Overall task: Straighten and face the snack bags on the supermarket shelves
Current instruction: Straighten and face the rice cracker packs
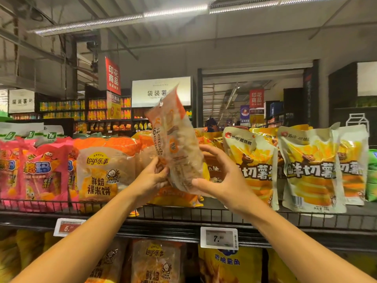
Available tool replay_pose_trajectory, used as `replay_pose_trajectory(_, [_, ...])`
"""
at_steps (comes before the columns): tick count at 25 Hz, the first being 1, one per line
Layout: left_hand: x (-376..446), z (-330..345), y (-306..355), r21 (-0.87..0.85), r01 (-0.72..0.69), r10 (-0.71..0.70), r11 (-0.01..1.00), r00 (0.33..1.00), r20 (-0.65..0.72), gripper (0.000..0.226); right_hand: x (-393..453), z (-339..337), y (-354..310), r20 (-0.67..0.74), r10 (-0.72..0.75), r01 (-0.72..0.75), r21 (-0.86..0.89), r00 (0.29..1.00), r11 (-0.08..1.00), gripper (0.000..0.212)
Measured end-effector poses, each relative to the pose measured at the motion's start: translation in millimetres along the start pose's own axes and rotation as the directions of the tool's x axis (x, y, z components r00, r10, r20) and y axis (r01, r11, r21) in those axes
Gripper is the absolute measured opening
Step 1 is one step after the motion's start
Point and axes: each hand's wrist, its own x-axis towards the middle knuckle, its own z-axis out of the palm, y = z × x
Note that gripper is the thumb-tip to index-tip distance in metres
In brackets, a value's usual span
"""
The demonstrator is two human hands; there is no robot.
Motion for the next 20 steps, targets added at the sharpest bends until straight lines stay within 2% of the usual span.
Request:
replay_pose_trajectory(2, [-1.4,-3.7,-0.4,-0.110,0.044,-0.039,0.993,0.998,0.050,0.048,-3.2,7.1,-3.7,0.023,-0.035,0.036,-0.057,0.999,0.998,0.071])
replay_pose_trajectory(3, [-3.3,-5.6,-0.3,-0.141,0.059,-0.050,0.988,0.997,0.066,0.062,-4.3,9.8,-4.3,0.035,-0.046,0.048,-0.076,0.998,0.996,0.072])
replay_pose_trajectory(5, [-6.5,-9.1,-0.4,-0.132,0.094,-0.082,0.987,0.993,0.088,0.084,-4.0,12.3,-4.4,0.051,-0.049,0.053,-0.083,0.998,0.995,0.071])
replay_pose_trajectory(9, [-9.2,-11.5,0.9,-0.029,0.019,-0.020,0.999,1.000,-0.020,0.058,1.6,1.0,-1.1,0.006,-0.007,0.006,0.024,1.000,1.000,0.062])
replay_pose_trajectory(13, [-16.3,-9.5,5.4,0.035,-0.053,0.054,0.998,0.998,-0.019,0.071,5.0,-18.7,17.9,-0.105,0.091,-0.074,0.157,0.990,0.985,0.051])
replay_pose_trajectory(15, [-18.7,-3.1,8.4,0.047,-0.099,0.100,0.994,0.995,-0.011,0.060,3.4,-22.0,26.0,-0.109,0.148,-0.125,0.197,0.983,0.972,0.051])
replay_pose_trajectory(20, [-21.0,3.3,13.2,0.077,-0.133,0.134,0.988,0.991,-0.010,0.050,-2.1,-25.2,31.0,-0.055,0.193,-0.175,0.237,0.980,0.956,0.054])
